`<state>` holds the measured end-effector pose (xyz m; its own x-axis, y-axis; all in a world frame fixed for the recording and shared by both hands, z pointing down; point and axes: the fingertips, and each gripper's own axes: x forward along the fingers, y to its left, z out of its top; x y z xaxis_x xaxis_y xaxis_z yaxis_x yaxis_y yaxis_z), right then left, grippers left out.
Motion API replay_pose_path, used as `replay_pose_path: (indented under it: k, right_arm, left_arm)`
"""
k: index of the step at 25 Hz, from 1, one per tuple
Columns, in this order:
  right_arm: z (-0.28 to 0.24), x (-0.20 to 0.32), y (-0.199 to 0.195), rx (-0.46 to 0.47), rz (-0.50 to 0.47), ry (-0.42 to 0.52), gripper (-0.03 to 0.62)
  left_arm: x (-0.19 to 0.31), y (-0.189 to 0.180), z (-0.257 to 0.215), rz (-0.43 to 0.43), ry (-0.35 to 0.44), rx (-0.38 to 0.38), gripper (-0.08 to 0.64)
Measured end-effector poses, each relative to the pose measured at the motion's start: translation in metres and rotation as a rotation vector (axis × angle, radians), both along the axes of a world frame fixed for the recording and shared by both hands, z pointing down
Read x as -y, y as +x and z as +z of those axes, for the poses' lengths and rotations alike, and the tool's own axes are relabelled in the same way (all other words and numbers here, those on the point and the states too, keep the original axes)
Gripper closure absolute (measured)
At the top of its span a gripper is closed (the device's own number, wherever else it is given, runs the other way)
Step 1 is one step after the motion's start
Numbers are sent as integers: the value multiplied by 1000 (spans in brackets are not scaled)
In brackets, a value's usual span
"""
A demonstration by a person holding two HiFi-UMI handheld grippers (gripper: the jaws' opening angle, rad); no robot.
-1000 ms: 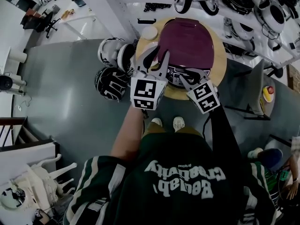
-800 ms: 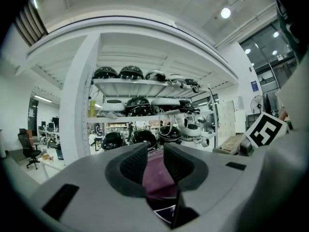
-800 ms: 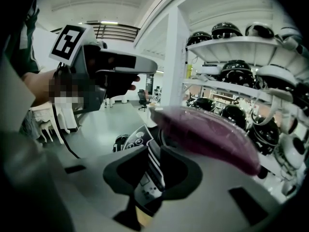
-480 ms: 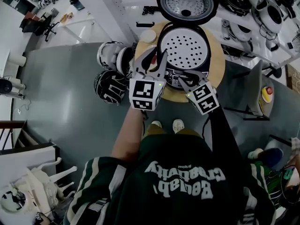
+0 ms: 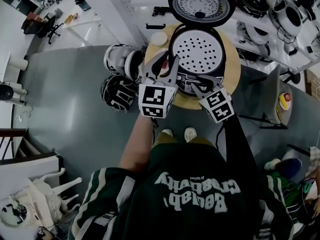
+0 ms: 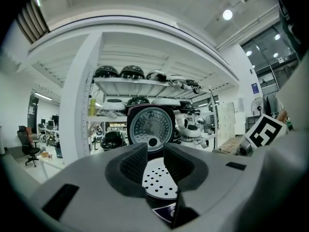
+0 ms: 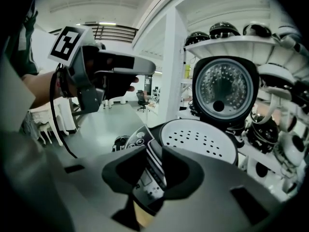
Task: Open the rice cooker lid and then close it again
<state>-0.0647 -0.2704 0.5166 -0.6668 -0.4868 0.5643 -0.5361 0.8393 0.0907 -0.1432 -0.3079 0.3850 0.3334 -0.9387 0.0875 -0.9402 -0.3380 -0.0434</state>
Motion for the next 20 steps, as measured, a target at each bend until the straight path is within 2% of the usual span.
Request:
replay_pose_path:
  k: [11,14,17,20]
  right_arm:
    - [-7,3,-1,27,67,12,476]
    - [-7,3,1,45,95,-26,468]
    - [-23,9,8,105,149,-24,466]
    - [-48,14,11,205,198,-15,411]
  left_arm:
    - [3,0,-5,47,-8,7,471]
    - [3,-1,-8,74,-7,19,471]
    - [4,-6,-17,100,2,38,471]
    - [6,-11,-21,124,-13,45,471]
